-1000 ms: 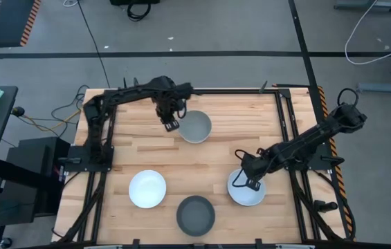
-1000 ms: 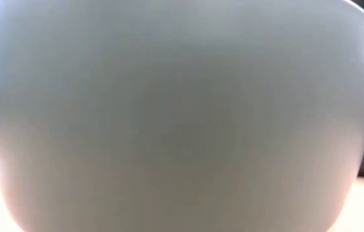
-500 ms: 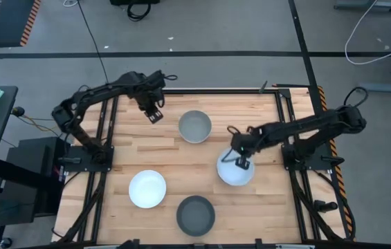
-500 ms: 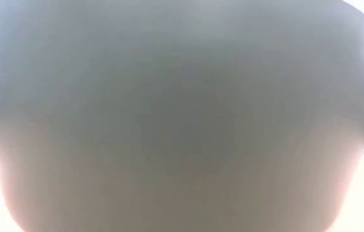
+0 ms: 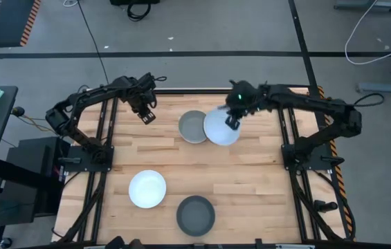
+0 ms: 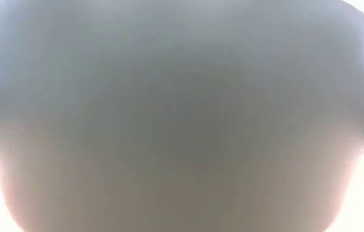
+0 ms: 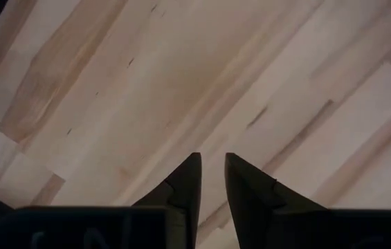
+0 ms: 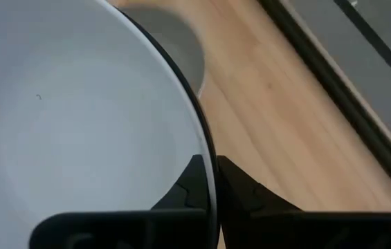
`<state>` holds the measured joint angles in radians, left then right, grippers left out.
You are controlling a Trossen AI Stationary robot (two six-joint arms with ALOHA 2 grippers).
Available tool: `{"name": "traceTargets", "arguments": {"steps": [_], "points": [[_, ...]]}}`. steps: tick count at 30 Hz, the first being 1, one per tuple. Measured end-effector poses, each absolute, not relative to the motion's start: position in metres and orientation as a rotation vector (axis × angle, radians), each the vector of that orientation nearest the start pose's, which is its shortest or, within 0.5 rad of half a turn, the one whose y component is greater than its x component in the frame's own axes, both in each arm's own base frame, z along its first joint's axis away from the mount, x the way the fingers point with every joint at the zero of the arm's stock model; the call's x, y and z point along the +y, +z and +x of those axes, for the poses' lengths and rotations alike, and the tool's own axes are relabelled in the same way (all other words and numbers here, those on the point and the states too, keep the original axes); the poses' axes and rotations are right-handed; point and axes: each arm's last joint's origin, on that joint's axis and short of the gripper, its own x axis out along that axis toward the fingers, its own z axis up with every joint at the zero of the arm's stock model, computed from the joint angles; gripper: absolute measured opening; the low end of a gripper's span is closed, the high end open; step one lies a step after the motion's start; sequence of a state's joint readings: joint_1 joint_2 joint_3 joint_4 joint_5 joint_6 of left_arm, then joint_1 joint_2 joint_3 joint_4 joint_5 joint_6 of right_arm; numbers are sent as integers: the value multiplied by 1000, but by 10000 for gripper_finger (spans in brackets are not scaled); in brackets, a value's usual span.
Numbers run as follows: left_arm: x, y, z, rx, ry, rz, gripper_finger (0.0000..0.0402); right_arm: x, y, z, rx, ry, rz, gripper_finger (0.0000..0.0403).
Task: Nest bowls inside each other
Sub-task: Stack the bottom stacked bowls on top of the top stacked bowls
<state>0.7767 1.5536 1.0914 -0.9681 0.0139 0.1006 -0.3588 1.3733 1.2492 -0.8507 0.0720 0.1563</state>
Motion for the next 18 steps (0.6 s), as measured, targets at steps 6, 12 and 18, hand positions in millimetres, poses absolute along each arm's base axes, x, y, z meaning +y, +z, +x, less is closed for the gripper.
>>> {"name": "traceTargets", "arguments": {"steps": [6,12,18], "points": [[199,211,187,1367,587,-511,69,-135,317,277,931,-436,336,13],[202,211,186,1362,588,-504,65,-167,312,314,999,-396,327,13],[202,211,186,1359,588,-500,72,-193,302,349,1077,-366,327,13]]}}
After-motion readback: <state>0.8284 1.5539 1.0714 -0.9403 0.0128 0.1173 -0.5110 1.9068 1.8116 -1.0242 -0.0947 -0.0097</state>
